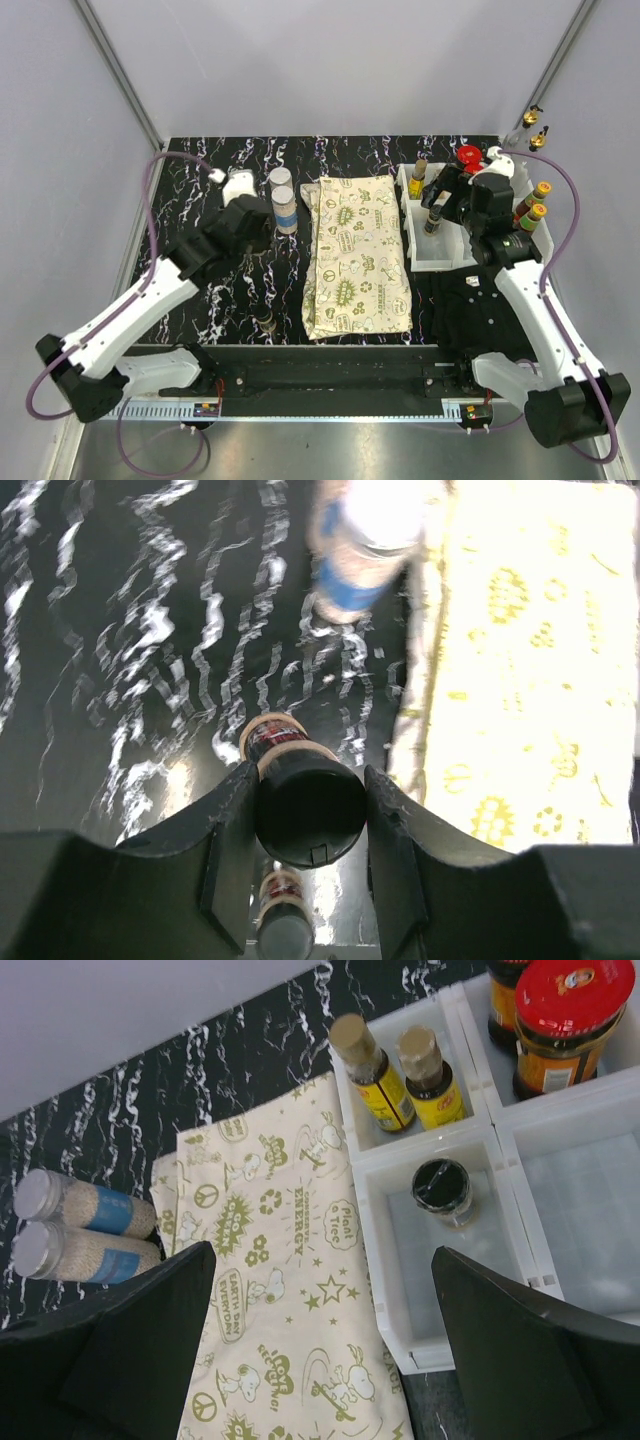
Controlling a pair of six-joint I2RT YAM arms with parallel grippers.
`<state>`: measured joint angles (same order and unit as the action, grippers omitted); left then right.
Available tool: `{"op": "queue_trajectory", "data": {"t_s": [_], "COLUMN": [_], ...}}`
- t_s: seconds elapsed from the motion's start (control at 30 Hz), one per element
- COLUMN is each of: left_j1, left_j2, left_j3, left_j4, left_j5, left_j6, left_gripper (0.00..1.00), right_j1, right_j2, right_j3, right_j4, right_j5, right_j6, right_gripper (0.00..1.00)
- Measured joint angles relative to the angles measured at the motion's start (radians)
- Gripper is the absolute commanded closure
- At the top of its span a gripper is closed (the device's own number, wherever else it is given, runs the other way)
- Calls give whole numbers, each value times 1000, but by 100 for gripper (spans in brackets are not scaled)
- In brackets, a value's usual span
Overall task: Organize the condiment bottles
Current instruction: Place the bottle in the storage box.
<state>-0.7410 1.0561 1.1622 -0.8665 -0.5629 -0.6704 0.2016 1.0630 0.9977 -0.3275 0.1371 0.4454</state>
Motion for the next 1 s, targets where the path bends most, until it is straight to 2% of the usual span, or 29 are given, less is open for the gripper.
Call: {"op": "queue_trajectory", "data": {"t_s": [0.17,0.5,0.8,1.0], "left_j1": [-82,-230,-258,-262], "left_j2": [168,497,863,1038], "left_j3": [110,364,695,868], "left_j4": [53,233,375,424], "left_j5": [43,242,421,459], "left_j6": [116,305,395,432], "left_gripper": [100,100,100,100], "right_j1": [0,0,0,0], "right_j2": [-85,-302,-405,-439], "right_j3": [55,141,206,202], "right_j4": [-57,-108,-111,-111], "right_j5": [0,8,8,16], "right_j6": [-4,-29,-30,-30], "right_gripper": [0,0,0,0]}}
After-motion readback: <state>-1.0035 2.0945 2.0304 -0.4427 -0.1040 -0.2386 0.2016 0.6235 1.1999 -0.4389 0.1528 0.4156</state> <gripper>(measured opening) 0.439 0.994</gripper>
